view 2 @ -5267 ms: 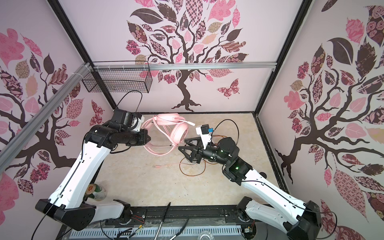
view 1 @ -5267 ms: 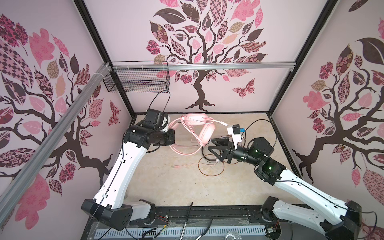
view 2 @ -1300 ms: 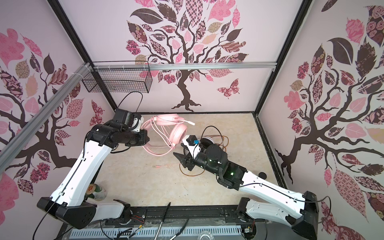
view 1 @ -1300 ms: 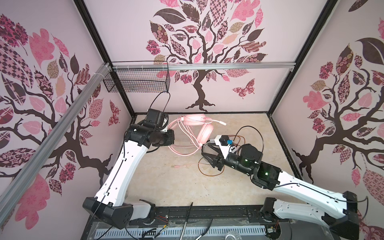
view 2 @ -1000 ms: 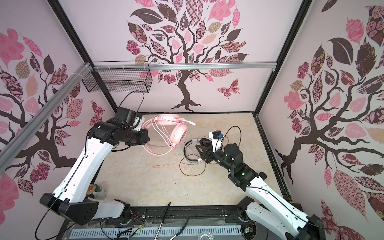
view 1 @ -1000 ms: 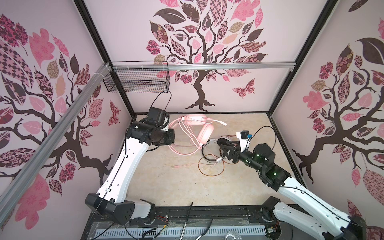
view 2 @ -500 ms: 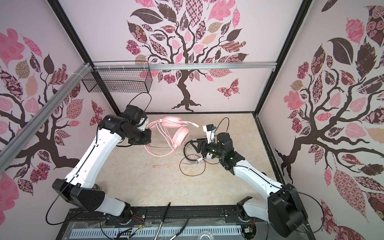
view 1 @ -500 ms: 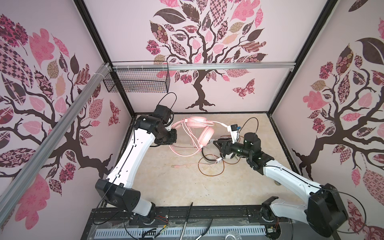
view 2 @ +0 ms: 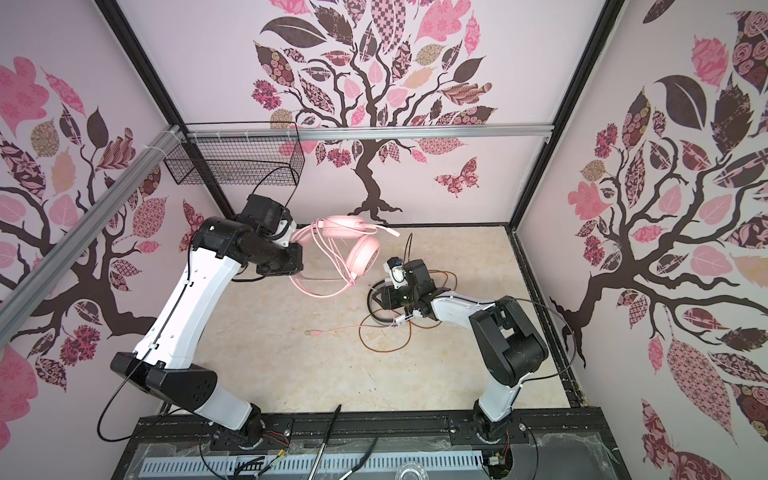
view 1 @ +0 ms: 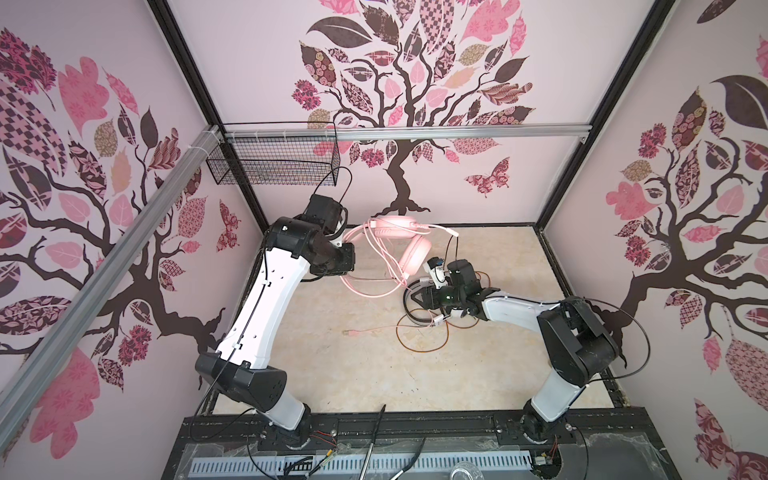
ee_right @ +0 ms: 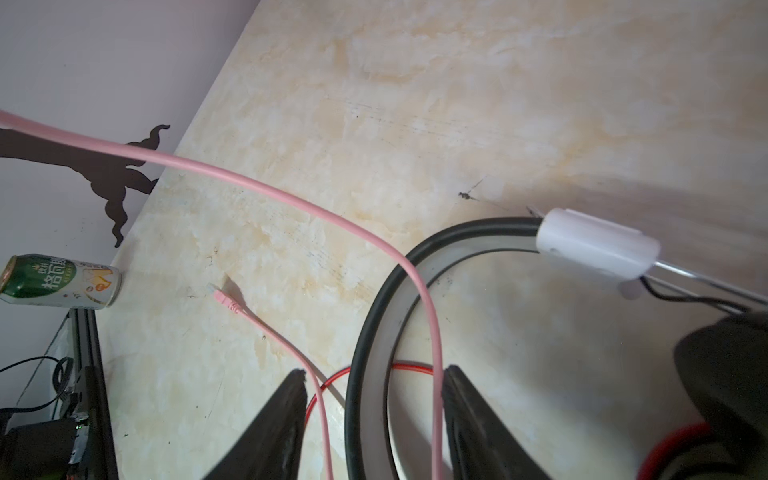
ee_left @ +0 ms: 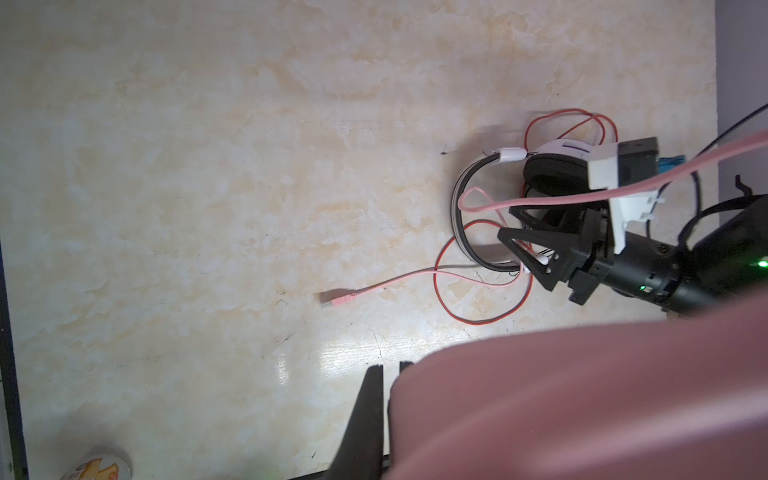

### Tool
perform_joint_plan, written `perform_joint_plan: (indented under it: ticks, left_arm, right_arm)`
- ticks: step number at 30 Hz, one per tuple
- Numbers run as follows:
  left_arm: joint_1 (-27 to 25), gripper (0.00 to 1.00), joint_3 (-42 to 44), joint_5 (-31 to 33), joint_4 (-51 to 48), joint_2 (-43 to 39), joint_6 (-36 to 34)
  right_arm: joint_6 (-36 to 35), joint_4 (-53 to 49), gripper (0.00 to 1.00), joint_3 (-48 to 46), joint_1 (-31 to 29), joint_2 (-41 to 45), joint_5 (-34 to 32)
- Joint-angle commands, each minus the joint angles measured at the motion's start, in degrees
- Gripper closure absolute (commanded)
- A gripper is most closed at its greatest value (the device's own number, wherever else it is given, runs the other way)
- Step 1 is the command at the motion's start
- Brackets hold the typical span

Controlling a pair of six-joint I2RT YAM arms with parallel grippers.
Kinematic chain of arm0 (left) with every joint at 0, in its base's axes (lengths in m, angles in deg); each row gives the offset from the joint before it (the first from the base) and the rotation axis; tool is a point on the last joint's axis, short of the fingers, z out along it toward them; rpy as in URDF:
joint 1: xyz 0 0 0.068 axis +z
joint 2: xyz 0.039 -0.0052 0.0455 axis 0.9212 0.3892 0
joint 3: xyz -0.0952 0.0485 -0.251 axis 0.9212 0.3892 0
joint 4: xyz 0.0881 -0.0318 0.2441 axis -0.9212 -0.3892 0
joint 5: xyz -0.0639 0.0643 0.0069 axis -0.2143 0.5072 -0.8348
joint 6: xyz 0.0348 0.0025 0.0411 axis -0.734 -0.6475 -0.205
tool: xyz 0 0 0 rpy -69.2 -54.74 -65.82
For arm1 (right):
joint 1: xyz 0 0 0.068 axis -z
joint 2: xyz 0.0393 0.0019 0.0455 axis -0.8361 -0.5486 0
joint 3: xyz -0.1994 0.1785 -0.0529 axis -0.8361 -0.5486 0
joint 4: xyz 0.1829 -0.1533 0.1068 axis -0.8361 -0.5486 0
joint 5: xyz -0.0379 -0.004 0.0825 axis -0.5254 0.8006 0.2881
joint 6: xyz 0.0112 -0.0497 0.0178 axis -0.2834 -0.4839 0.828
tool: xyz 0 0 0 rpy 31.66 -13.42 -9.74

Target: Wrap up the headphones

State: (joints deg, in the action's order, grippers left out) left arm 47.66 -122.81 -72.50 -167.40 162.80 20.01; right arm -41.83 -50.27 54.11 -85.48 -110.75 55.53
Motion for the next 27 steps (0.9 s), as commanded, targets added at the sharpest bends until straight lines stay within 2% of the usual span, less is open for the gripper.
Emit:
perform_joint_plan:
  ticks: [1, 5, 8, 13, 16, 20, 27]
  left_arm:
    - [-0.1, 1.0, -5.3, -2.8, 2.5, 1.2, 0.8]
    - [-0.1, 1.0, -6.6, -2.9, 2.7, 2.3, 0.1]
    - [-0.1, 1.0, -7.5, -3.4, 2.7, 3.1, -0.2]
    - [-0.1, 1.0, -9.8, -3.1, 2.8, 4.8, -0.5]
    - [0.0, 1.0, -12.0, -2.3, 2.4, 6.7, -0.9]
    - [0.9, 1.0, -15.7, 0.0, 1.9, 9.3, -1.1]
    - [5.9, 1.0, -19.6, -1.2, 2.4, 11.4, -0.6]
  right_arm:
    - [-1.9, -3.0, 0.45, 2.8, -0.9, -3.3, -4.2]
    - [-2.3, -4.3, 0.45, 3.1, -1.0, -4.6, -8.3]
    - [-2.5, -5.0, 0.48, 3.8, -1.0, -6.3, -8.2]
    - [-2.6, -4.8, 0.9, 3.8, -1.2, -6.0, -5.7]
    - [-3.1, -6.0, 0.99, 2.4, -1.7, -3.2, -7.3]
    - [-2.2, -7.6, 1.0, -2.3, -2.1, 2.7, -9.3]
    - [-2.1, -11.0, 1.0, -10.5, -2.7, 13.1, -13.1]
